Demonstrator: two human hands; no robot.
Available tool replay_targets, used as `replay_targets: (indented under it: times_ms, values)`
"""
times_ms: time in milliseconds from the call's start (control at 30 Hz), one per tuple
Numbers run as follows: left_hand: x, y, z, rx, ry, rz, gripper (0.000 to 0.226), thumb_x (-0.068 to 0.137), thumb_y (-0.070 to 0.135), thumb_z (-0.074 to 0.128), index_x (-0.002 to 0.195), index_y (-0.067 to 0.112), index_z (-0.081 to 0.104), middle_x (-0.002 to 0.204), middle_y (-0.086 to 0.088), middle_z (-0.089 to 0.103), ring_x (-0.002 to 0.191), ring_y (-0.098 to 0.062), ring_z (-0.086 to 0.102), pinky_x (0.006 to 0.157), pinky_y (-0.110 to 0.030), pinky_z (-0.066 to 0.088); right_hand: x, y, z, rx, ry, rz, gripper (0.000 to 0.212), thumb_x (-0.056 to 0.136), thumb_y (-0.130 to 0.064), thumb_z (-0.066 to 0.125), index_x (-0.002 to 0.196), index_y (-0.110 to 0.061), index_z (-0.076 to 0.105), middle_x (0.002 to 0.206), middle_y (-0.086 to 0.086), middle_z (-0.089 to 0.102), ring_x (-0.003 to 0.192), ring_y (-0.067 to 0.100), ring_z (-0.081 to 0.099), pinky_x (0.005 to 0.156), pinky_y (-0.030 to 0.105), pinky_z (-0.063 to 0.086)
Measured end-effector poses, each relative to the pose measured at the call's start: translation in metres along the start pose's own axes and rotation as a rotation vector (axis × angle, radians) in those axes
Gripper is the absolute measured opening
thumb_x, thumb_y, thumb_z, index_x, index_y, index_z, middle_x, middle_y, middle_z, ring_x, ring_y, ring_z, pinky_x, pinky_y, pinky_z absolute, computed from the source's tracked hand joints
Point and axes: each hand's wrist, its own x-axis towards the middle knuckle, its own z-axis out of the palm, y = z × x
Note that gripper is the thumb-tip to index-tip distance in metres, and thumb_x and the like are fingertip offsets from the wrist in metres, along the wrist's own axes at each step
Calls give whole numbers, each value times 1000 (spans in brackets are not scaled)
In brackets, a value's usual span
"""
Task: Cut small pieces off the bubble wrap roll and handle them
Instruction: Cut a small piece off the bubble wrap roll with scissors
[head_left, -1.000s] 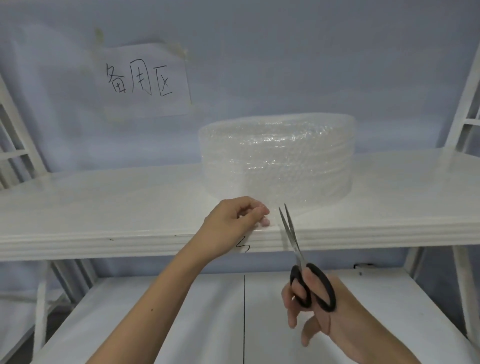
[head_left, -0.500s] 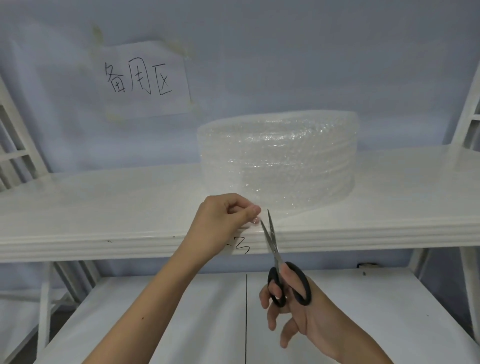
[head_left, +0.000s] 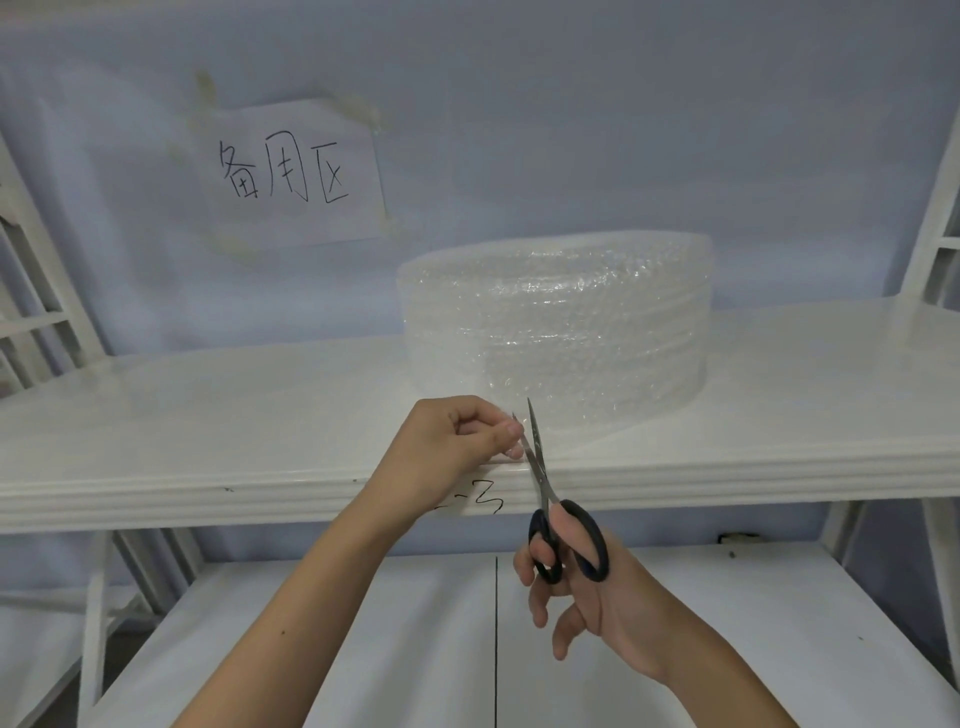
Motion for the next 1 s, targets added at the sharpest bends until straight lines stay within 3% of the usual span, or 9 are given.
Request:
replay_targets:
  times_ms: [133,367,667,833,1000]
  values:
    - [-1,2,0,0,-7,4,13,88,17,72,89,4,73,75,-4,77,67,-2,68,65,-9,45,1,-1,2,-35,23,-8,49,68,-61,63,65,-14,52,79,8,55,61,25,54,48,32,49]
    - [-2,0,-2,-4,-10,10,11,88,21,72,85,10,74,80,-8,78,79,-16,70,79,-26,50,4,-6,4,-35,54,-15,53,67,-60,66,74,-7,61,83,9,55,59,24,53,48,33,49]
    - [-2,0,-1,-33,-19,29,13,89,17,71,88,4,73,75,-5,77,74,-7,71,68,-12,48,7,-18,4,-89,24,-1,51,68,-64,62,66,-14,53,81,7,56,58,23,51,47,33,49]
    - [-2,0,-3,-36,-33,27,15,90,16,70,91,1,73,77,-7,77,74,-7,72,68,-11,48,10,-21,4,-97,23,10,48,72,-62,62,66,-14,57,82,8,56,58,23,51,48,32,49]
    - [-1,0,-4,-24,-30,15,14,90,19,70,90,5,73,74,0,77,71,-3,68,68,-12,49,11,-23,4,-118,46,-31,45,80,-54,58,67,-12,50,78,8,55,56,21,50,47,32,49]
